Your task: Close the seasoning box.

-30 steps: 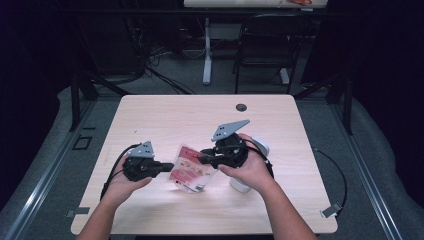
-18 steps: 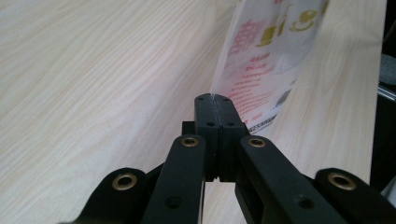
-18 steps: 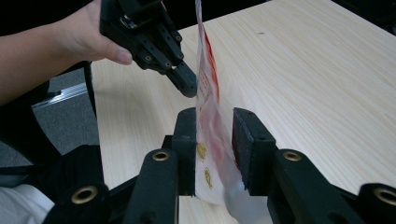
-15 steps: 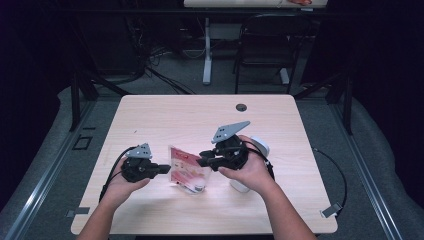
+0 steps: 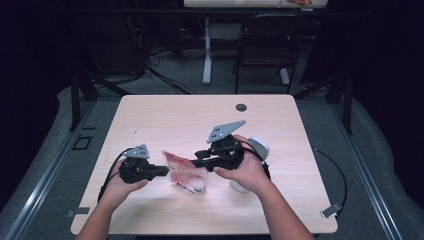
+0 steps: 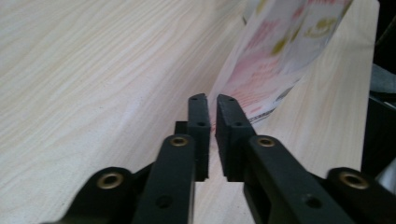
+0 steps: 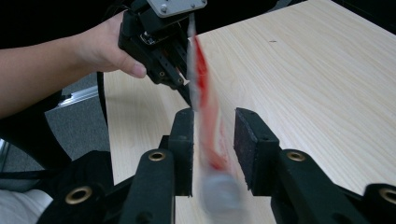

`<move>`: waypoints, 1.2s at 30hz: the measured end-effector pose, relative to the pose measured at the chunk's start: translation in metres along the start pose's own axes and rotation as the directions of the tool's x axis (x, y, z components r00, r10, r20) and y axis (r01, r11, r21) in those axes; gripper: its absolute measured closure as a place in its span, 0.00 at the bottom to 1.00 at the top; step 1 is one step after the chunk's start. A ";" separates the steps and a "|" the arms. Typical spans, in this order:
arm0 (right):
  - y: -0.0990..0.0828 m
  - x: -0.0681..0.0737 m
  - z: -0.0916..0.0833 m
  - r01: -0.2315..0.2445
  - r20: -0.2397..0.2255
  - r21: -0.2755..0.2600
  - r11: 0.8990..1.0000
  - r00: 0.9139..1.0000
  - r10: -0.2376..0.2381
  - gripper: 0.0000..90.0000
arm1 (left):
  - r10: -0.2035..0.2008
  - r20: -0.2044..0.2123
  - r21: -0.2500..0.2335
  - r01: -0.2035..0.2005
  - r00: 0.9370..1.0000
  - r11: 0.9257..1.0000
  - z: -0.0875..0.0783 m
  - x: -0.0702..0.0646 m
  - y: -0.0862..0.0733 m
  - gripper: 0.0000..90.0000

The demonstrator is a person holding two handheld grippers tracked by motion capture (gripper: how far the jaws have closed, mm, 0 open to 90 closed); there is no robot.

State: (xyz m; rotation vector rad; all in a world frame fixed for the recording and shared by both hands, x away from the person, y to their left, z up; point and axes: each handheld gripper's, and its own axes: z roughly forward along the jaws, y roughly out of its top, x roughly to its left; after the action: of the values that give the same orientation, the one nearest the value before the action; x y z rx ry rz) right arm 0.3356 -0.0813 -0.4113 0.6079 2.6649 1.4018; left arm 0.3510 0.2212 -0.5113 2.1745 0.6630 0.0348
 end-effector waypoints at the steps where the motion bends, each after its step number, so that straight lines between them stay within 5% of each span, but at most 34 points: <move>1: 0.001 0.001 0.001 0.002 -0.005 -0.003 1.000 1.000 -0.002 0.74 | -0.002 0.010 0.003 0.002 1.000 1.000 -0.001 0.000 0.000 0.87; 11: 0.006 0.005 0.004 0.012 0.005 -0.032 0.999 1.000 -0.012 0.63 | -0.031 0.015 -0.016 0.031 0.999 0.999 -0.008 0.004 -0.002 0.66; 20: 0.005 0.004 -0.013 -0.004 0.027 -0.084 0.996 1.000 0.006 0.61 | -0.062 -0.023 -0.035 0.062 0.998 0.997 -0.015 0.009 -0.004 0.61; 36: -0.013 -0.014 -0.039 -0.034 0.189 -0.103 0.994 0.981 0.053 0.57 | -0.090 -0.056 -0.049 0.087 0.994 0.995 -0.019 0.014 -0.007 0.61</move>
State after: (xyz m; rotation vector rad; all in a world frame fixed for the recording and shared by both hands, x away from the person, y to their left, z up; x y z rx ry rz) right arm 0.3352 -0.1232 -0.4008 0.7538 2.4324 1.3992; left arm 0.3551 0.2451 -0.5067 2.1046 0.7839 0.0666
